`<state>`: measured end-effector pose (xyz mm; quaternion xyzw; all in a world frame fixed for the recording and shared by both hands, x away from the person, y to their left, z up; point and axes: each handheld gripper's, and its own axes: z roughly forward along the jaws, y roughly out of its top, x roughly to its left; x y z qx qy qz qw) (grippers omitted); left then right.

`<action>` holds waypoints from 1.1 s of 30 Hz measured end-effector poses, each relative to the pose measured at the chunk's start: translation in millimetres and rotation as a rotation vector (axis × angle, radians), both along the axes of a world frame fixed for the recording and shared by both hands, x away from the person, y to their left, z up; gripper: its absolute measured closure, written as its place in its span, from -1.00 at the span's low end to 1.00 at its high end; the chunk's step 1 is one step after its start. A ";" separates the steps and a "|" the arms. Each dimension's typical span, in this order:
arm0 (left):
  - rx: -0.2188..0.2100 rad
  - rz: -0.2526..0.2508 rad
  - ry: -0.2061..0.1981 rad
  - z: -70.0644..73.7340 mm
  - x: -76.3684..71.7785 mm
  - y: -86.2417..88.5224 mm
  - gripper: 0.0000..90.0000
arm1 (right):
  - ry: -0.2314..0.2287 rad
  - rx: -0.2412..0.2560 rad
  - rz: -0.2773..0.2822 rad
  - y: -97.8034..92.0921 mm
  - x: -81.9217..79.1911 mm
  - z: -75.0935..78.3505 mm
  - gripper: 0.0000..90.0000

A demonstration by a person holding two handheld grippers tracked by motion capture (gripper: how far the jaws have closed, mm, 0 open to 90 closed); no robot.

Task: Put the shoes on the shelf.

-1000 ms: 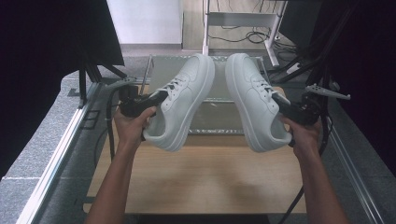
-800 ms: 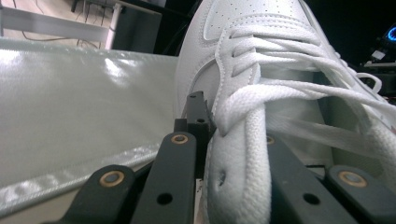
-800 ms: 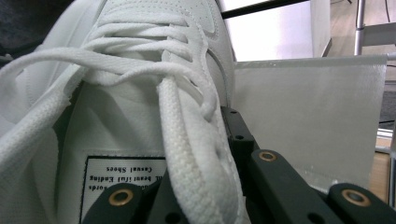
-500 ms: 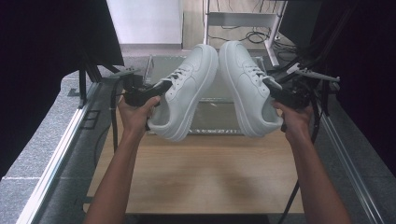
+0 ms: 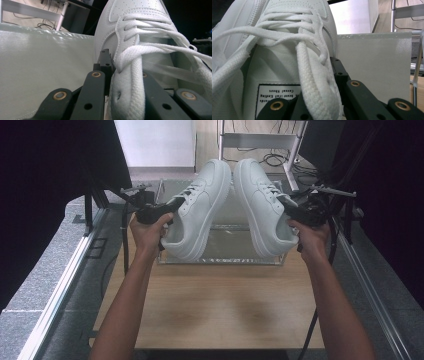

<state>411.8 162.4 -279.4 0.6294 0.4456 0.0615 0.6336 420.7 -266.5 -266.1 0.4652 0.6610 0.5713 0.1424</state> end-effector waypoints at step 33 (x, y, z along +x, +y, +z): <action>0.086 0.215 0.166 11.9 94.3 -21.4 0.87 | 0.099 -0.071 -0.182 50.6 93.0 8.2 0.92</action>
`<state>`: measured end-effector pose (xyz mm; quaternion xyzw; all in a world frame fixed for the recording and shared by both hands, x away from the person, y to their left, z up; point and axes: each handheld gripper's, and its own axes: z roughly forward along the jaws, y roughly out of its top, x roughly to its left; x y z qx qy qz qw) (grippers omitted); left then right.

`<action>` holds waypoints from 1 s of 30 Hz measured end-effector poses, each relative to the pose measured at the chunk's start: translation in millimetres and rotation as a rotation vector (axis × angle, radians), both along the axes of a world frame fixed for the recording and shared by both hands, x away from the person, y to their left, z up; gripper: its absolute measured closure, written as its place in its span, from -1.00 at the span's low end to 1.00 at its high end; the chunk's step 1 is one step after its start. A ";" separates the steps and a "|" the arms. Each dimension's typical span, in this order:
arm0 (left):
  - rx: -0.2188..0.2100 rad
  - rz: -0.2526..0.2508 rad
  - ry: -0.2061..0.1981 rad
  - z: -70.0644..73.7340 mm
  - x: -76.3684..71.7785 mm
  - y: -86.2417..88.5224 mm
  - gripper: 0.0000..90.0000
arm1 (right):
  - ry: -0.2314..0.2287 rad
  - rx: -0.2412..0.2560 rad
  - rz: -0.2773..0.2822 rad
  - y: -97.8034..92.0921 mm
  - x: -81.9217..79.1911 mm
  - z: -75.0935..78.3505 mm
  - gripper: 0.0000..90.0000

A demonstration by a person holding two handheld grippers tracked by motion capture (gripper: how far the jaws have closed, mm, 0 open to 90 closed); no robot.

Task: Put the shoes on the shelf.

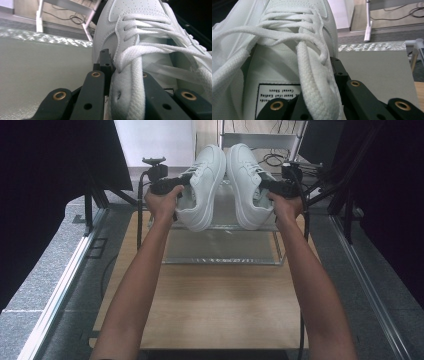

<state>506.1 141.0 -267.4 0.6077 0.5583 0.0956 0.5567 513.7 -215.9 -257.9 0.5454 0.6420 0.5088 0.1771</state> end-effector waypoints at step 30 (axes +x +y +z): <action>0.004 0.012 0.090 -20.5 31.3 -27.4 -0.13 | -0.041 -0.110 -0.069 41.5 15.8 -16.0 0.13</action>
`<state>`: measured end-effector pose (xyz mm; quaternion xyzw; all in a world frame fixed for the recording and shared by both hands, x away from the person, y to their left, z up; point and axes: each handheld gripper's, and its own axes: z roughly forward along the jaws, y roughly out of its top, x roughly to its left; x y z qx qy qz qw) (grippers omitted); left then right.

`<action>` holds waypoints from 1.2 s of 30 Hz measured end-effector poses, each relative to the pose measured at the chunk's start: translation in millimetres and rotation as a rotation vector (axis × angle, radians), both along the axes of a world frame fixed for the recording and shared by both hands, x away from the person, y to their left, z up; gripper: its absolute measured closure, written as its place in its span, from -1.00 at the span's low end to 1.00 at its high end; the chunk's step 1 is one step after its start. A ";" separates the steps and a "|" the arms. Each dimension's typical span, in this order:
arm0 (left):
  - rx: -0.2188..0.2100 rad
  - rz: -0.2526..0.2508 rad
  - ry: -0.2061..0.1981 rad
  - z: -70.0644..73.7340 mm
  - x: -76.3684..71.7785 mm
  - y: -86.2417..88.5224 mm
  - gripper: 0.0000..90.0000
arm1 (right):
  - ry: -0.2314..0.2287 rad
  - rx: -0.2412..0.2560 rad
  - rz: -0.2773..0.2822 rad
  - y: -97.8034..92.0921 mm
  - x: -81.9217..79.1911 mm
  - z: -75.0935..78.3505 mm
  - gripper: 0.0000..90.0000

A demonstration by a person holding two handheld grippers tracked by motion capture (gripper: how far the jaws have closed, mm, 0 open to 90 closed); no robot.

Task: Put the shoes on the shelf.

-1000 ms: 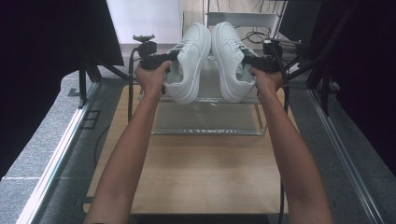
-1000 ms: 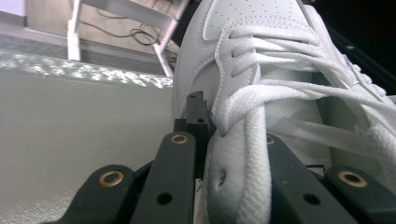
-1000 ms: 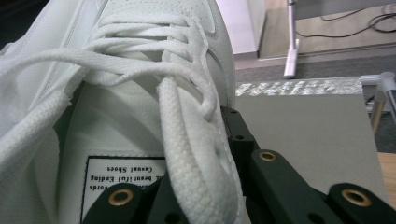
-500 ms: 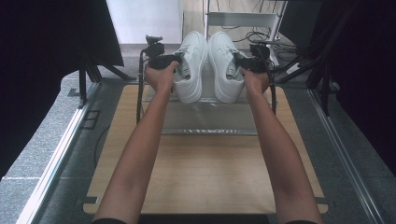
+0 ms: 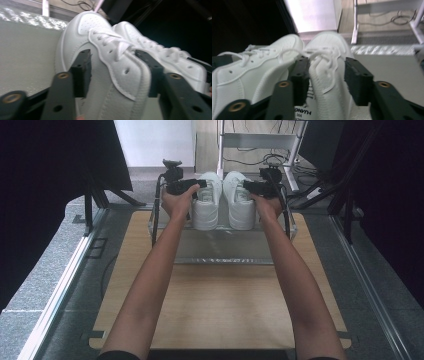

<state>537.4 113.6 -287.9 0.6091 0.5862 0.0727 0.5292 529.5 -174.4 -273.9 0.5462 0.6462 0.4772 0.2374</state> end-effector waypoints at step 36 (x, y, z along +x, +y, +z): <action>0.225 -0.270 -0.033 -43.4 -96.8 31.2 0.81 | 0.025 -0.092 0.249 -53.0 -80.6 -45.9 0.88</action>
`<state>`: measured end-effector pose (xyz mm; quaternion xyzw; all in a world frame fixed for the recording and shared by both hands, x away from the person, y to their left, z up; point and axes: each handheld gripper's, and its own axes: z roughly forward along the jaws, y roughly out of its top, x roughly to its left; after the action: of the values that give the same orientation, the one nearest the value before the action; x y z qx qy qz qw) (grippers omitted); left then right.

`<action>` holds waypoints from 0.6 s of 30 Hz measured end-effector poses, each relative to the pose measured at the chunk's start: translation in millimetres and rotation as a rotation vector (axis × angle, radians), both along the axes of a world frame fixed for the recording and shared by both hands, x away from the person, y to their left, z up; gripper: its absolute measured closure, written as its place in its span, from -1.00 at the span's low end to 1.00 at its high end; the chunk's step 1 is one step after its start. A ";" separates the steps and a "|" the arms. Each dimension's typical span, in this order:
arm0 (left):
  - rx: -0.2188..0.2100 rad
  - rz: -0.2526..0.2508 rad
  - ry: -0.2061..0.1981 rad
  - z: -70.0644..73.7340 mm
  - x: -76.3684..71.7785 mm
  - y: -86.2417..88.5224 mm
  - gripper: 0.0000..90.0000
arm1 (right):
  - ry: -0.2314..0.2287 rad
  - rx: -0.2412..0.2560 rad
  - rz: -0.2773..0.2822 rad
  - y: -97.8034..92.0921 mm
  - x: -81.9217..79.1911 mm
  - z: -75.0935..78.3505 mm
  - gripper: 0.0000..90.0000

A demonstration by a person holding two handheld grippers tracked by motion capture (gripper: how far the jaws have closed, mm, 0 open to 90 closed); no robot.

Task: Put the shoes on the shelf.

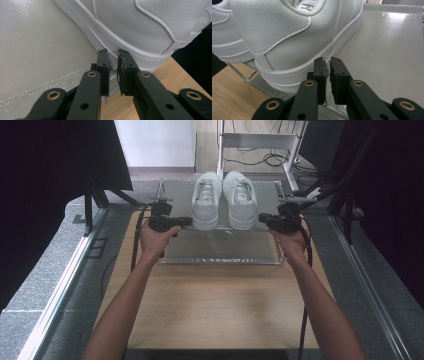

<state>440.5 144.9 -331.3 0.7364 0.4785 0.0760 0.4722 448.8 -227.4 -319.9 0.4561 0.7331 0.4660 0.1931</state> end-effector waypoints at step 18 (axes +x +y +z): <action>-0.032 -0.015 0.005 0.7 -0.1 -13.0 0.89 | -0.038 0.024 0.001 15.8 -4.9 -2.0 1.00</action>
<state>440.4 131.8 -330.6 0.7326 0.4752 0.0631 0.4832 443.9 -211.5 -321.9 0.4492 0.7237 0.4836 0.2015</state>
